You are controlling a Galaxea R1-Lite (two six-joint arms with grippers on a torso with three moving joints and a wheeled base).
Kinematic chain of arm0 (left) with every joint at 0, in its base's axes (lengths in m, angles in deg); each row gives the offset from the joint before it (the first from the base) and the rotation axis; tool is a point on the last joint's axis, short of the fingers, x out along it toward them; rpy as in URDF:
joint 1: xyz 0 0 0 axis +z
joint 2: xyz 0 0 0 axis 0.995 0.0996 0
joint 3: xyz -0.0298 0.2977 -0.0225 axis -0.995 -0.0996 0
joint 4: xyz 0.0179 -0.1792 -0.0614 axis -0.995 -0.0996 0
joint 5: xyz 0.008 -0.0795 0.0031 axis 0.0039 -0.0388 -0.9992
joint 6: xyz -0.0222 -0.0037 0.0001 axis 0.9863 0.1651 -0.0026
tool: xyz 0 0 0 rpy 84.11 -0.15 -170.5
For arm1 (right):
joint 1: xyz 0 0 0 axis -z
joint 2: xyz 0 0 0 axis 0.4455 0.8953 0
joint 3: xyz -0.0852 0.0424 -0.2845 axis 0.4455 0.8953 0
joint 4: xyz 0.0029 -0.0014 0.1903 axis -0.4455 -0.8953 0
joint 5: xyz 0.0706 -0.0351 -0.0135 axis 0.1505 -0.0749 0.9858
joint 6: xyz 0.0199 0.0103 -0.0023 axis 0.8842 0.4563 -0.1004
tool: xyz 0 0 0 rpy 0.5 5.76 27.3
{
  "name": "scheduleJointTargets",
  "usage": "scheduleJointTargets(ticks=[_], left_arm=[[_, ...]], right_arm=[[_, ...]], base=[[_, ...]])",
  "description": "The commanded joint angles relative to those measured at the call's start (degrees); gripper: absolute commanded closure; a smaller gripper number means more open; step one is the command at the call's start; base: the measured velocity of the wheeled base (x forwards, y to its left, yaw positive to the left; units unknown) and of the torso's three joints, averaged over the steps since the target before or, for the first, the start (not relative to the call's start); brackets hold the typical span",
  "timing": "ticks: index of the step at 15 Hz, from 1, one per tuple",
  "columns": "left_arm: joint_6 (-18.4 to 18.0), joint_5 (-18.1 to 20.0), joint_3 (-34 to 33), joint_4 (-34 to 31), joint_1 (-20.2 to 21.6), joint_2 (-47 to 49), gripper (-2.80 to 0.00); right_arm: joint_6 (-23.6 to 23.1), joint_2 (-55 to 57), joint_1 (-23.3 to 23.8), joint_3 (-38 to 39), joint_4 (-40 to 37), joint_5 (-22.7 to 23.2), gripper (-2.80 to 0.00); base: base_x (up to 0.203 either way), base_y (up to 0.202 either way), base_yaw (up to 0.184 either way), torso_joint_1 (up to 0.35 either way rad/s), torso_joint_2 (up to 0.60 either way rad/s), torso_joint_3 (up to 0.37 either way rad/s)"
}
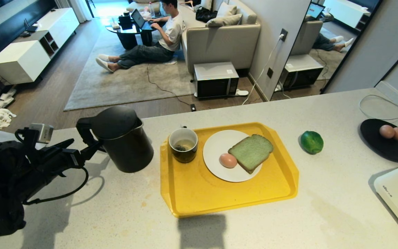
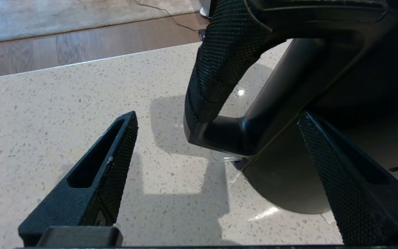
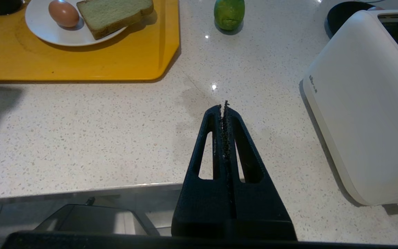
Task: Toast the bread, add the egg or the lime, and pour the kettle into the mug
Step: Pick up the kettle
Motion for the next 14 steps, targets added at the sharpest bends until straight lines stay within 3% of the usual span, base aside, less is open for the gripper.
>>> scheduleJointTargets(ticks=[1, 7, 14], left_arm=[[0.1, 1.1, 1.8, 0.5, 0.0, 1.5, -2.80], [-0.2, 3.6, 8.0, -0.8, 0.0, 4.1, -2.80], [-4.2, 5.2, 7.2, -1.3, 0.0, 4.0, -2.80]], right_arm=[[-0.1, 0.1, 0.0, 0.1, 0.0, 0.0, 0.00], [-0.1, 0.1, 0.0, 0.1, 0.0, 0.0, 0.00], [-0.1, 0.1, 0.0, 0.1, 0.0, 0.0, 0.00]], base=[[0.000, 0.000, 0.000, 0.000, 0.00, 0.000], [0.000, 0.000, 0.000, 0.000, 0.00, 0.000], [0.000, 0.000, 0.000, 0.000, 0.00, 0.000]])
